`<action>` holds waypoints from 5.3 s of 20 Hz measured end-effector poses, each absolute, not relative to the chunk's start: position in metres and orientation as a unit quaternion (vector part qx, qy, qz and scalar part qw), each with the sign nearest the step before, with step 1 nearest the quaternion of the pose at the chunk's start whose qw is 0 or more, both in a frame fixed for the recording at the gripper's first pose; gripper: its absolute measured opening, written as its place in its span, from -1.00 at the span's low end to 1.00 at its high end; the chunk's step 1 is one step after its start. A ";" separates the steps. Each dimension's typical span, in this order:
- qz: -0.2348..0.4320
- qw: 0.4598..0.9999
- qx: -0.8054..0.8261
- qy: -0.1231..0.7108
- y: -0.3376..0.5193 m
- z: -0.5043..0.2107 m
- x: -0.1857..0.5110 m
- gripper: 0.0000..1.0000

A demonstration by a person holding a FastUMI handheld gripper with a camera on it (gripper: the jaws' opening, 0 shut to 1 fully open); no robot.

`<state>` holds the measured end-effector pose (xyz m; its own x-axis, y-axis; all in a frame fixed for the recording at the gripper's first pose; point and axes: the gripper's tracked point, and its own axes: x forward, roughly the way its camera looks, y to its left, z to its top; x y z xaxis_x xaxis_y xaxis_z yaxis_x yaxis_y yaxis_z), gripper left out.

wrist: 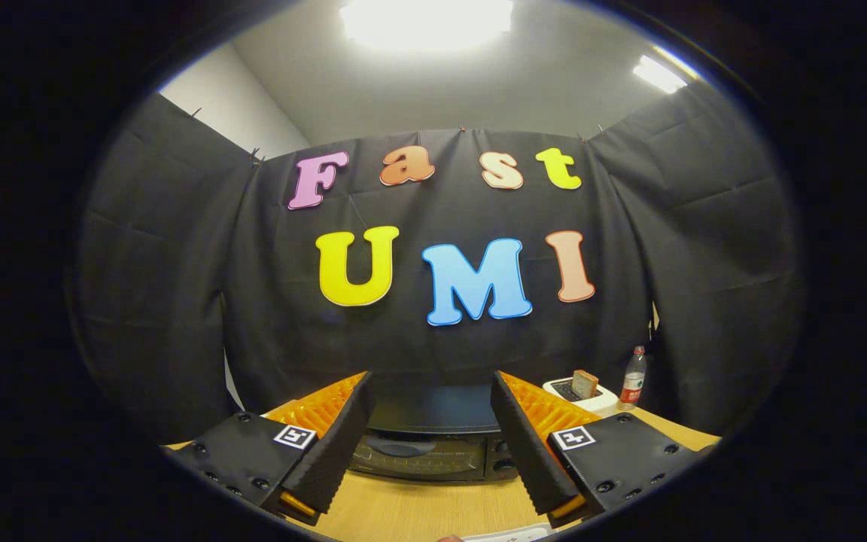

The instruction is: Open the toaster oven, put the food inside, and close the toaster oven door.

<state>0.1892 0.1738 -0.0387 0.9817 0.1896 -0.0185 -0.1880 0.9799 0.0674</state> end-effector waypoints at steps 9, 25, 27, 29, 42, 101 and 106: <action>0.107 0.991 0.027 0.072 0.215 -0.107 0.268 0.96; 0.072 0.985 -0.022 0.154 0.240 -0.216 0.308 0.97; 0.070 0.985 -0.020 0.153 0.240 -0.218 0.307 0.98; 0.070 0.986 -0.021 0.147 0.240 -0.220 0.307 0.98; 0.098 0.982 -0.024 0.159 0.232 -0.243 0.238 0.98; 0.143 0.802 -0.009 0.580 0.018 -0.354 0.067 0.71; 0.127 0.800 -0.009 0.587 0.007 -0.358 0.074 -0.10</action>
<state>0.0745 0.0072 -0.3580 0.2796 0.1918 -0.9407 -0.2131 0.9678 0.1340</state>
